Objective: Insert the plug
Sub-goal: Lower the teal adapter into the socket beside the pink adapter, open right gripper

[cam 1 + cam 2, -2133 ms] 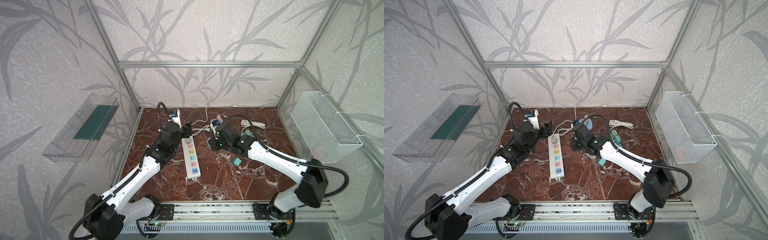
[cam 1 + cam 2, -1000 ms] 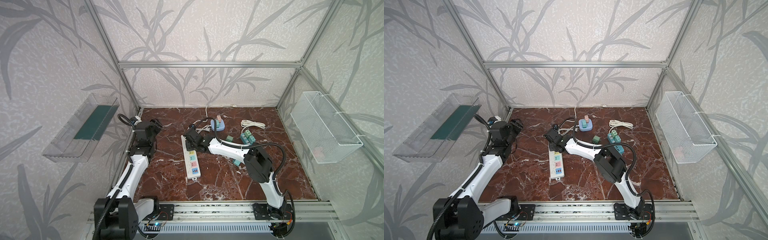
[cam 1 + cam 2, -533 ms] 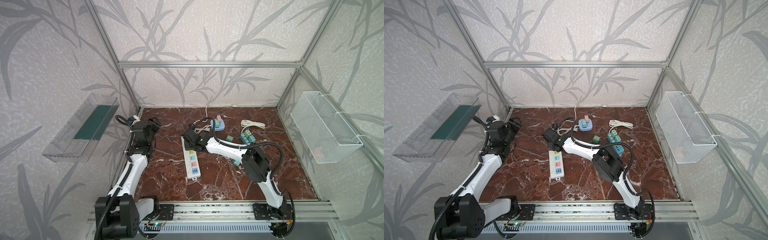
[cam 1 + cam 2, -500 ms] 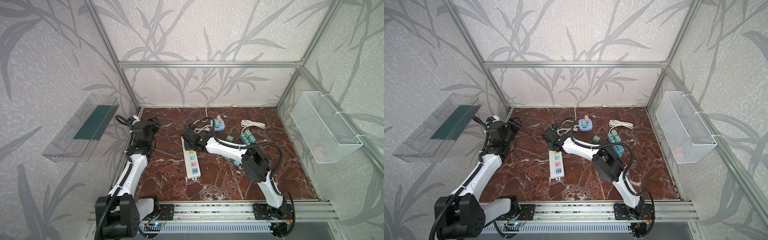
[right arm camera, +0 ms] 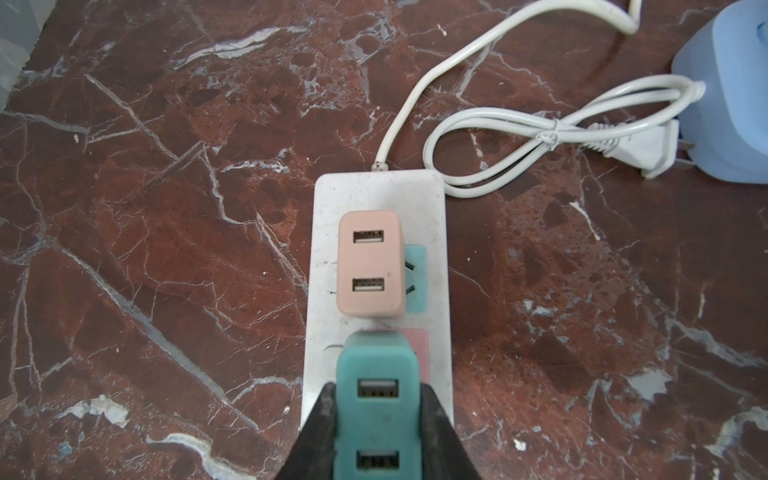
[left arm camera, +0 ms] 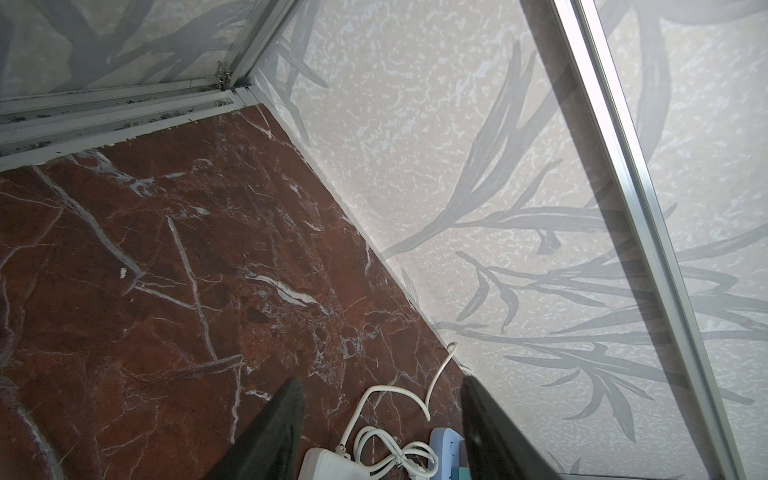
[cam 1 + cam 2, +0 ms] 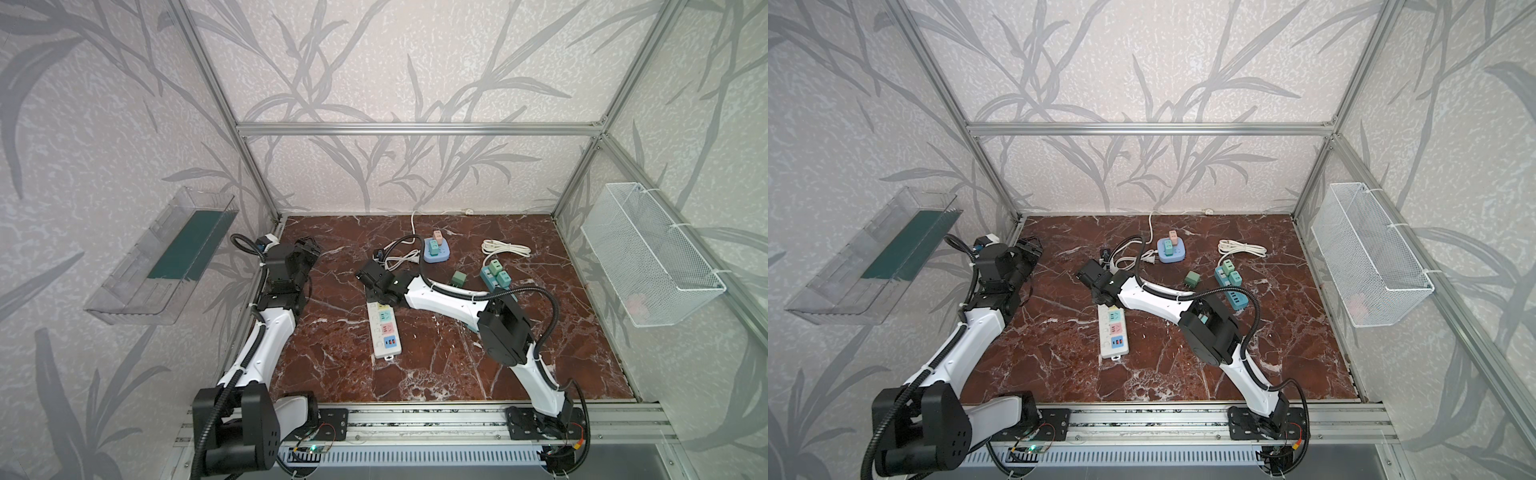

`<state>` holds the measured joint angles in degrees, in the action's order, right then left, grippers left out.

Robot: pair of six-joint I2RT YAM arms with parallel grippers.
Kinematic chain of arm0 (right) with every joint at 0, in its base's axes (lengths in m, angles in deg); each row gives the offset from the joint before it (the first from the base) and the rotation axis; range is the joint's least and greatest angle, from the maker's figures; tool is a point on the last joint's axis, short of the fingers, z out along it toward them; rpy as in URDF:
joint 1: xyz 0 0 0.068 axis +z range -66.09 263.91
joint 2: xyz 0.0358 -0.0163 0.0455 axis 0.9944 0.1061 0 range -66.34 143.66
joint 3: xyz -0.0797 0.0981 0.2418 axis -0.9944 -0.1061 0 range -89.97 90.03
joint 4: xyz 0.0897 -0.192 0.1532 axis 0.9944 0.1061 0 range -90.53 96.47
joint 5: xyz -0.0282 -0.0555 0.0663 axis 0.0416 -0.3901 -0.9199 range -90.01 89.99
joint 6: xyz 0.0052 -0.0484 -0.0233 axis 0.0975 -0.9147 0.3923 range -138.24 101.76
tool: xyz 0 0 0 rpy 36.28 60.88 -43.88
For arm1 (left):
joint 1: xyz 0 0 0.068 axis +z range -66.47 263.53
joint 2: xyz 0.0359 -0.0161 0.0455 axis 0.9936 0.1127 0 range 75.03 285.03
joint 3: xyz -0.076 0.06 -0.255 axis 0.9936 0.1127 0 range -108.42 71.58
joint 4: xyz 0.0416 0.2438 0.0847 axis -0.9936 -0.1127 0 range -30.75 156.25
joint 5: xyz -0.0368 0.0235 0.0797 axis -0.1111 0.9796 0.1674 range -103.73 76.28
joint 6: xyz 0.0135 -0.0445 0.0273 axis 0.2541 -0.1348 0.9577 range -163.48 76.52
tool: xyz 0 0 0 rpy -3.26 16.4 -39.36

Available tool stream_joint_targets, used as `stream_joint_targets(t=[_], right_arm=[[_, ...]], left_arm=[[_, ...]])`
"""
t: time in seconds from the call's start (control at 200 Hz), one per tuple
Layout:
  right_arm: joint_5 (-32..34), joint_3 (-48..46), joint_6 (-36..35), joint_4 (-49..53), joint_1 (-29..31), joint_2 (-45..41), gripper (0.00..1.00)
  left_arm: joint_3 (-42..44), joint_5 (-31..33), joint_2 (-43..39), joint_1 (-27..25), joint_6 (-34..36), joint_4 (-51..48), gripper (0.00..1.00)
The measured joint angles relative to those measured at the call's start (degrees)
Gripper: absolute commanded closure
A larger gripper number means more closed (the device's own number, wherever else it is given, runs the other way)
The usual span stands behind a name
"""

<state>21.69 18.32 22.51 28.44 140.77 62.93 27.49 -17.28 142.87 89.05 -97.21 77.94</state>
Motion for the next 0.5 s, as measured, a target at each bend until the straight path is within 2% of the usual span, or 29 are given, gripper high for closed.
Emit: stream_joint_targets(t=[0.5], right_arm=[[-0.26, -2.34, 0.35, -2.01, 0.04, -1.03, 1.00]], left_arm=[[0.02, -1.09, 0.76, 0.26, -0.50, 0.81, 0.43]])
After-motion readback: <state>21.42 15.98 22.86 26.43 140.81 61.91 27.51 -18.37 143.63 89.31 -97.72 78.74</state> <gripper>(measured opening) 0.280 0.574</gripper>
